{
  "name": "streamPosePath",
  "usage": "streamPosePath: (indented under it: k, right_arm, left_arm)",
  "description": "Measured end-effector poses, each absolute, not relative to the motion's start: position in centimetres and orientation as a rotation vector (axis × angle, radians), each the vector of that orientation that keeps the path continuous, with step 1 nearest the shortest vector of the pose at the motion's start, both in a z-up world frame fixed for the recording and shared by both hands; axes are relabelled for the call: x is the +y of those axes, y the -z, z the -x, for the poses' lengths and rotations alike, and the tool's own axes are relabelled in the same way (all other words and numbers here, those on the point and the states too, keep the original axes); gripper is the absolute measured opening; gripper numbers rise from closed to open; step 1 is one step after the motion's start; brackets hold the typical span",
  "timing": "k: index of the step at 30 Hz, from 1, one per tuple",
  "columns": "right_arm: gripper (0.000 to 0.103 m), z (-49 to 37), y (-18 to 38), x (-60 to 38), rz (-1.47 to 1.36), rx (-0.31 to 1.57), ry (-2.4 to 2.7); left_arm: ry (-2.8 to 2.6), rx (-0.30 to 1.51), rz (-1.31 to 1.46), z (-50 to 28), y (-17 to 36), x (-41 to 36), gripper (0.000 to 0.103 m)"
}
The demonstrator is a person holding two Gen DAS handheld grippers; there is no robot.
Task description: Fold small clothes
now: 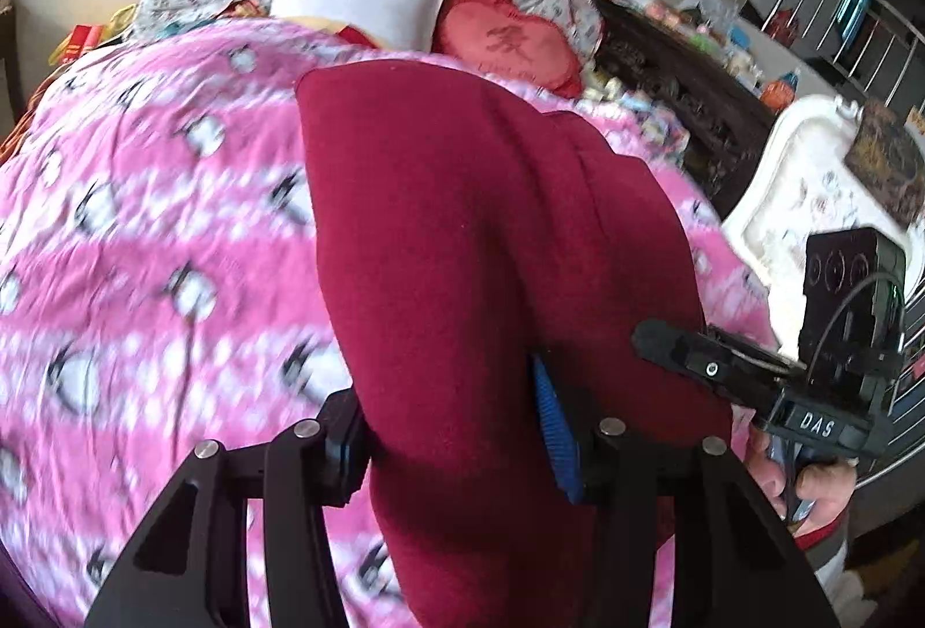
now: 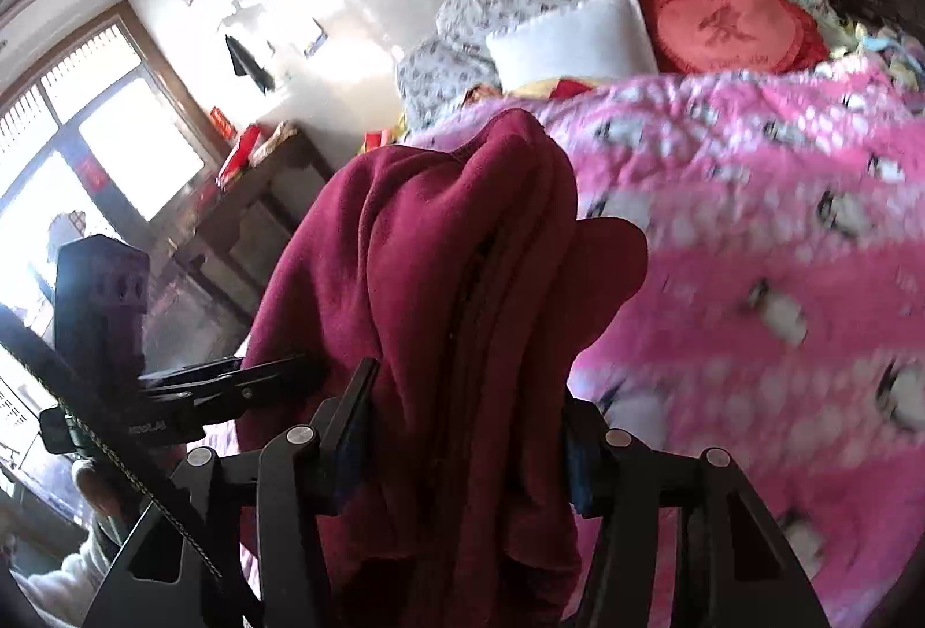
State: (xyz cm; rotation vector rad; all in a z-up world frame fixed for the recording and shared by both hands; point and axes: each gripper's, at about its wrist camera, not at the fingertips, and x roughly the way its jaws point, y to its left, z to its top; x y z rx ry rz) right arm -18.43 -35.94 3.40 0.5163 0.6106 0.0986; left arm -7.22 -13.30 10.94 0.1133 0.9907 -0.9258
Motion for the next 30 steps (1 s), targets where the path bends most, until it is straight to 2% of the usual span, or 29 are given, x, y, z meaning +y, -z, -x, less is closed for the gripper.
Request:
streamPosePath:
  k: [5,6,7,8,12,13,16,17,18,19,22,23,24,25,26,30]
  right_arm:
    - [0.069,17.2,0.3,-33.5,-0.404,0.742,0.021]
    - [0.07,17.0,0.8,-33.1,-0.352,0.768,0.079]
    - [0.077,17.2,0.9,-33.0,-0.311,0.76,0.115]
    - [0.077,17.6,0.5,-33.0,-0.292,0.74,0.135]
    - [0.077,19.9,-2.6,-32.1,-0.223,0.66,0.199]
    - [0.075,20.5,-3.3,-31.6,-0.209,0.649,0.183]
    - [0.056,21.7,-4.5,-29.2,-0.182,0.629,0.043]
    - [0.043,22.0,-4.5,-28.5,-0.174,0.629,0.012]
    - [0.034,22.3,-4.4,-27.6,-0.151,0.627,-0.013]
    - [0.019,22.6,-3.9,-26.9,-0.126,0.628,-0.022]
    - [0.014,22.7,-1.4,-25.6,-0.06,0.693,-0.023]
    - [0.006,22.2,-0.2,-26.1,-0.059,0.722,0.003]
    - [0.004,21.8,1.1,-26.9,-0.057,0.754,0.044]
    - [0.005,21.6,1.8,-27.6,-0.045,0.765,0.079]
    - [0.012,21.6,2.3,-28.3,-0.05,0.774,0.102]
    - [0.014,21.8,2.5,-29.9,-0.16,0.771,0.065]
  left_arm:
    - [0.829,1.069,-0.16,7.0,-5.1,-12.2,0.052]
    - [0.811,1.073,-0.16,6.8,-4.3,-12.1,0.059]
    - [0.799,1.052,-0.141,6.8,-3.9,-11.7,0.064]
    - [0.779,1.03,-0.128,6.9,-4.0,-11.3,0.07]
    - [0.72,0.943,-0.135,7.7,-5.9,-10.4,0.07]
    - [0.703,0.918,-0.141,7.8,-6.3,-10.3,0.07]
    - [0.683,0.889,-0.172,8.3,-6.8,-11.0,0.07]
    - [0.682,0.889,-0.184,8.5,-6.6,-11.2,0.07]
    - [0.678,0.893,-0.198,8.5,-6.2,-11.5,0.07]
    - [0.67,0.902,-0.214,8.4,-5.6,-11.9,0.07]
    - [0.668,0.915,-0.192,8.4,-4.6,-11.9,0.07]
    - [0.668,0.922,-0.178,8.4,-4.5,-11.8,0.072]
    - [0.667,0.926,-0.168,8.4,-4.4,-11.8,0.074]
    - [0.668,0.927,-0.161,8.4,-4.4,-11.8,0.074]
    - [0.665,0.922,-0.162,8.6,-4.4,-11.8,0.075]
    - [0.639,0.884,-0.19,9.4,-4.6,-11.9,0.076]
